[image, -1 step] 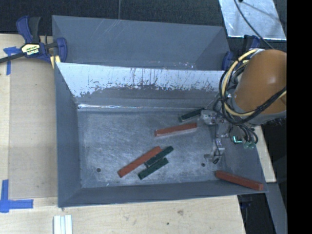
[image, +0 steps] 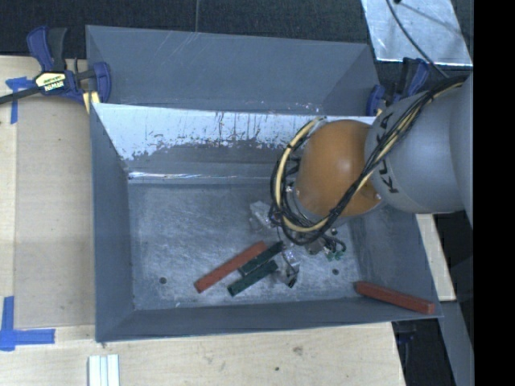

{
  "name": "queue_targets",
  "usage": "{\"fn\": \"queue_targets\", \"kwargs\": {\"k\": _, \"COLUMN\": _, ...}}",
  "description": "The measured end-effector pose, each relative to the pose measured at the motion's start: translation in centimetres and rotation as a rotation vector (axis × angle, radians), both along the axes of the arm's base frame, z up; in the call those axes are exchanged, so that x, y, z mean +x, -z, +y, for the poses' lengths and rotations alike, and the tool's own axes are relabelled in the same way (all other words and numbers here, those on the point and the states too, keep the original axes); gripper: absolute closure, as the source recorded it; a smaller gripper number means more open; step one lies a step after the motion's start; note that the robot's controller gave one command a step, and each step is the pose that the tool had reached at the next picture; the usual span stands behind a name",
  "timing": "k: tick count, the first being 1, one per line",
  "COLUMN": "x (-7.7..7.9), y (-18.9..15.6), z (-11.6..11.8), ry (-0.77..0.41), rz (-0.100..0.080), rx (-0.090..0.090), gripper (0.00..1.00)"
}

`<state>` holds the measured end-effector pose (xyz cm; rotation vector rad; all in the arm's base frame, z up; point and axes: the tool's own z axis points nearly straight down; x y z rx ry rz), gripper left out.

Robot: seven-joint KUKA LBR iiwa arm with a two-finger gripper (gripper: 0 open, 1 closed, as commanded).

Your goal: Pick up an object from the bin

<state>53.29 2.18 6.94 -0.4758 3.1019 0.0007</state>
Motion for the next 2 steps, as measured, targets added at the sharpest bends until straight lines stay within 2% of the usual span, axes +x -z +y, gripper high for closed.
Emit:
{"fn": "queue_targets", "kwargs": {"k": 1, "x": 0.1, "y": -3.2, "z": 5.3, "ry": -0.213, "rz": -0.004, "rx": 0.001, "gripper": 0.00}}
{"fn": "queue_targets", "kwargs": {"k": 2, "x": 0.9, "y": -3.1, "z": 7.7, "ry": -0.361, "rz": -0.005, "rx": 0.000, "gripper": 0.00}}
